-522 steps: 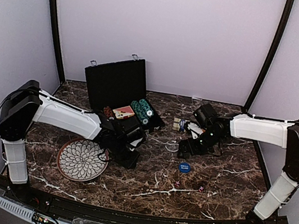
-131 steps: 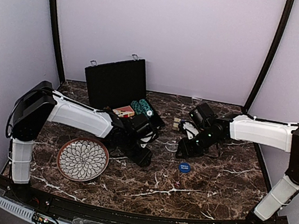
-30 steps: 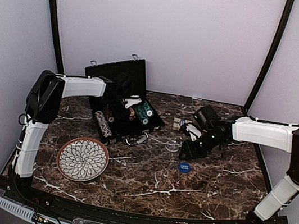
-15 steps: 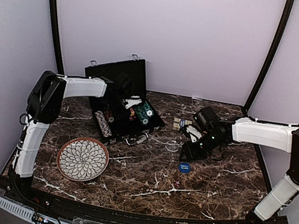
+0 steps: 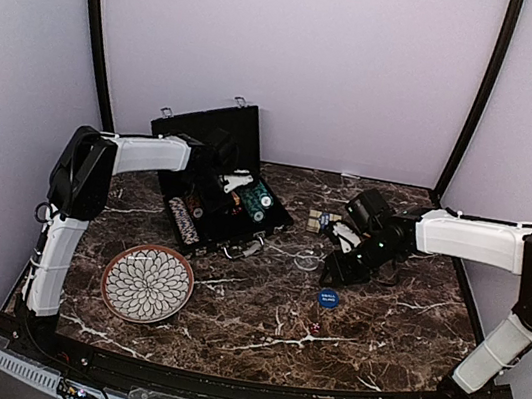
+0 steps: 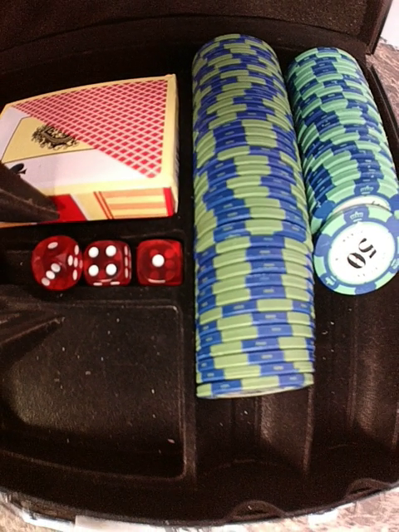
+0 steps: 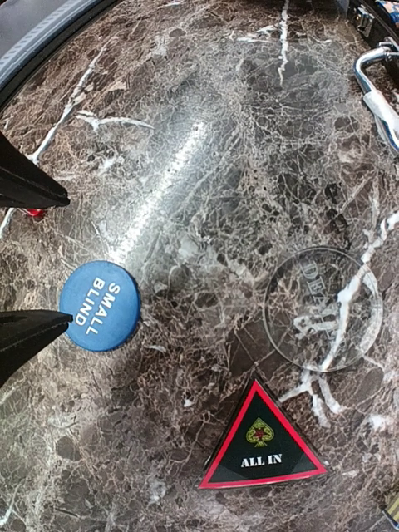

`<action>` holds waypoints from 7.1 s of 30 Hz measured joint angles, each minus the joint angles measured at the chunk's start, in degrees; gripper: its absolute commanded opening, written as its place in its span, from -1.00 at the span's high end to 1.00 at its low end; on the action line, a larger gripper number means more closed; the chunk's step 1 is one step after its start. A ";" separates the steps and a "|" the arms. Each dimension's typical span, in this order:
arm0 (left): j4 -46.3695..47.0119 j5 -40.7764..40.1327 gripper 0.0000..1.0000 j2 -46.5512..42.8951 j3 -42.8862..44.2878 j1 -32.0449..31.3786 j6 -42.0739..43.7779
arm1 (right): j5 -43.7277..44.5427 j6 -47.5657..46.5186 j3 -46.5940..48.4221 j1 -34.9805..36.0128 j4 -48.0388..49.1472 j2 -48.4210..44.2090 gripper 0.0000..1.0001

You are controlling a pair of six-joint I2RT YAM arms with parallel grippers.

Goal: Pack up texas hold em set
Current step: Place the dice in the slot, then adjust the dice at the slot, then pick up the dice from the center of the board.

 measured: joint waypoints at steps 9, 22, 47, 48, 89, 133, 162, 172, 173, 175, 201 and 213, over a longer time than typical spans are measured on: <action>-0.28 2.34 0.13 0.00 0.31 0.00 -1.33 | 0.00 0.00 -0.11 0.00 -0.07 -0.02 0.15; 0.59 5.25 0.44 -1.92 -0.98 0.11 -3.76 | 0.00 0.00 -0.11 0.00 -0.07 -0.04 0.15; 1.88 6.93 0.65 -0.81 -1.42 1.25 -5.68 | 0.00 0.00 -0.55 0.00 -0.13 -0.07 0.15; 1.88 7.02 0.65 -0.61 -1.42 1.27 -5.68 | 0.00 0.00 -0.63 0.00 -0.11 -0.07 0.15; -1.18 9.20 0.92 1.01 1.49 2.25 -5.60 | -0.07 -0.02 -1.73 0.00 -0.04 -0.07 0.15; 1.18 10.67 0.83 -1.60 -1.66 0.72 -8.07 | -1.11 -0.07 -1.81 0.00 0.20 0.13 0.14; 3.19 6.84 0.83 -1.27 -2.75 1.40 -8.24 | -1.36 -0.04 -2.03 0.00 0.31 0.31 0.14; 2.93 5.92 0.83 -0.74 -1.97 1.44 -8.22 | -1.36 -0.07 -2.34 0.00 0.31 0.31 0.14; 2.91 5.64 0.83 -0.63 -1.79 1.46 -8.22 | -1.36 -0.04 -2.34 0.00 0.31 0.31 0.14; 2.86 4.68 0.82 -0.46 -1.73 1.51 -8.22 | -1.36 -0.07 -2.34 0.00 0.31 0.31 0.14; 1.42 7.61 0.88 -0.61 -0.79 1.73 -9.68 | -1.36 -0.24 -2.34 0.00 0.26 0.33 0.14; 4.28 5.70 0.29 -13.33 -10.91 -4.72 -9.73 | 0.26 0.00 -2.34 -0.09 0.28 -0.39 -0.01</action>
